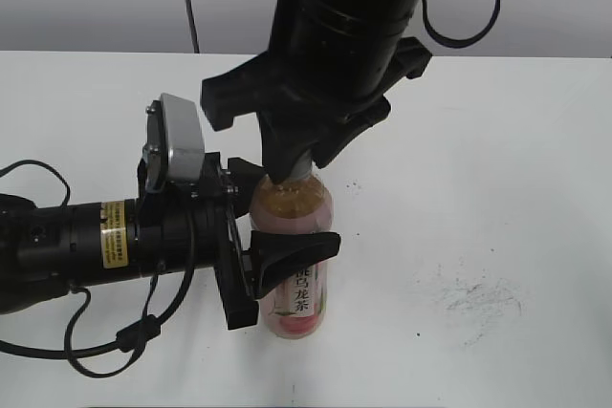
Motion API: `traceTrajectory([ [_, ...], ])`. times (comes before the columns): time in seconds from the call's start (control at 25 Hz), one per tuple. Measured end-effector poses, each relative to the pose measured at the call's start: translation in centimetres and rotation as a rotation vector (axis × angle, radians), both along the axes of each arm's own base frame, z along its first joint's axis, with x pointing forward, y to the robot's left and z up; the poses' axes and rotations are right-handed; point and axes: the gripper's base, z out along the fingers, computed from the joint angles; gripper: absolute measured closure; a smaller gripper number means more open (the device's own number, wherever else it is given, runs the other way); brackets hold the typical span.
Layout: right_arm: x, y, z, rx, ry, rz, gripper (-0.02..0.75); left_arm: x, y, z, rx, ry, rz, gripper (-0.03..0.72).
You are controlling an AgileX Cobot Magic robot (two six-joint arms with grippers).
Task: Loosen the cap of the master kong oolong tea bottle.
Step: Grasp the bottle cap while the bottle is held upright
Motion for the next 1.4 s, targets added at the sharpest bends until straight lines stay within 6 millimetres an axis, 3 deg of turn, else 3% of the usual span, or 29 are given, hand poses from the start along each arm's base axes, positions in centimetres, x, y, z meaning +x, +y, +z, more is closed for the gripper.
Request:
traceTrajectory([
  [0.28, 0.01, -0.01, 0.00, -0.014, -0.050, 0.172, 0.460, 0.00, 0.00, 0.00, 0.000, 0.000, 0.000, 0.239],
  [0.84, 0.15, 0.02, 0.02, -0.075, -0.286, 0.939, 0.465, -0.07, -0.01, -0.02, 0.003, -0.003, -0.008, 0.239],
  [1.12, 0.15, 0.05, 0.03, -0.097, -0.376, 1.244, 0.465, -0.11, -0.02, -0.03, 0.005, -0.007, -0.013, 0.239],
  [1.4, 0.13, 0.05, 0.07, -0.137, -0.514, 1.715, 0.465, -0.13, -0.03, -0.03, 0.006, -0.009, -0.017, 0.240],
])
